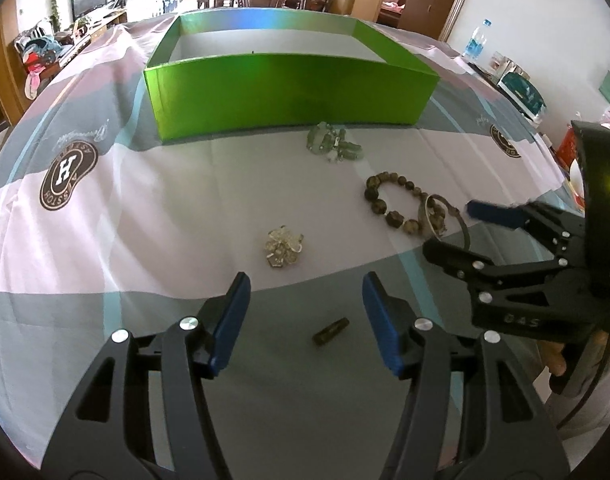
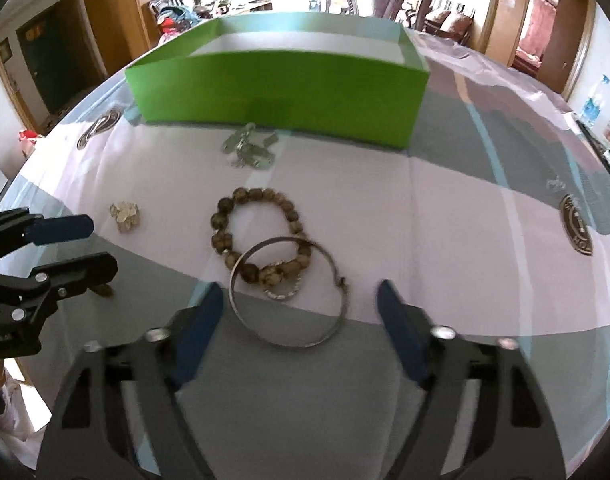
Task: Organize jewelry
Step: 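Lower the open right tool around the silver bangle while the left tool approaches the crystal charm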
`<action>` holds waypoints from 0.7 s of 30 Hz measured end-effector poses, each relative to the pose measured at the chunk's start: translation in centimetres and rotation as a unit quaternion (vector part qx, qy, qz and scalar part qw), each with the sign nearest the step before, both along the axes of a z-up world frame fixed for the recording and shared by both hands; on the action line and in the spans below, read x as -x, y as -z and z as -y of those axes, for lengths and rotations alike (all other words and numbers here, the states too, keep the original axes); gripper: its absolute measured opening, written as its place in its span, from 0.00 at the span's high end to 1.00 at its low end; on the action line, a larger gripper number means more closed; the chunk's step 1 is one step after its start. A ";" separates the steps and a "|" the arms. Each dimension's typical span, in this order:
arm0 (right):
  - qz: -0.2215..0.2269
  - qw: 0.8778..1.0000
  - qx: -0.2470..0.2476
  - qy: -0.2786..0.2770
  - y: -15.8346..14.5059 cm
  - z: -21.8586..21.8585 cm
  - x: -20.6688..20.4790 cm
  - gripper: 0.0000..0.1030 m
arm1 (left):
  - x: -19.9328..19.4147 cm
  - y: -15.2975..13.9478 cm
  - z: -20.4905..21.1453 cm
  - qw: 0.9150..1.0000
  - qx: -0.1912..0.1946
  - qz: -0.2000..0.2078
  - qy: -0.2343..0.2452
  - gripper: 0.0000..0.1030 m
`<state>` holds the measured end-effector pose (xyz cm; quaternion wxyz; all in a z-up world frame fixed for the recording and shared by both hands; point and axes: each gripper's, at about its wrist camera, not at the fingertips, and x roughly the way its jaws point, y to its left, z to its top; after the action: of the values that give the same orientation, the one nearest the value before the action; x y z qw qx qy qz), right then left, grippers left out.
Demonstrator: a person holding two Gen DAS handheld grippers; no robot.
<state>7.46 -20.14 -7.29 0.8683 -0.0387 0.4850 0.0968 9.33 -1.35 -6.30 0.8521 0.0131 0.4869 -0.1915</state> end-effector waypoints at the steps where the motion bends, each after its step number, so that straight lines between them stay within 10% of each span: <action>1: 0.004 1.000 0.003 -0.002 0.0 -0.1 0.1 0.42 | -0.1 0.1 0.0 1.000 0.000 -0.001 -0.002 0.43; 21: 0.006 1.000 -0.018 0.008 -0.2 1.1 0.8 0.42 | -3.0 0.7 1.6 1.000 0.005 -0.009 -0.005 0.63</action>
<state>6.69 -21.25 -7.10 0.8724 -0.0192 0.4785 0.0983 12.32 -2.97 -7.02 0.8490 0.0045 0.4933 -0.1894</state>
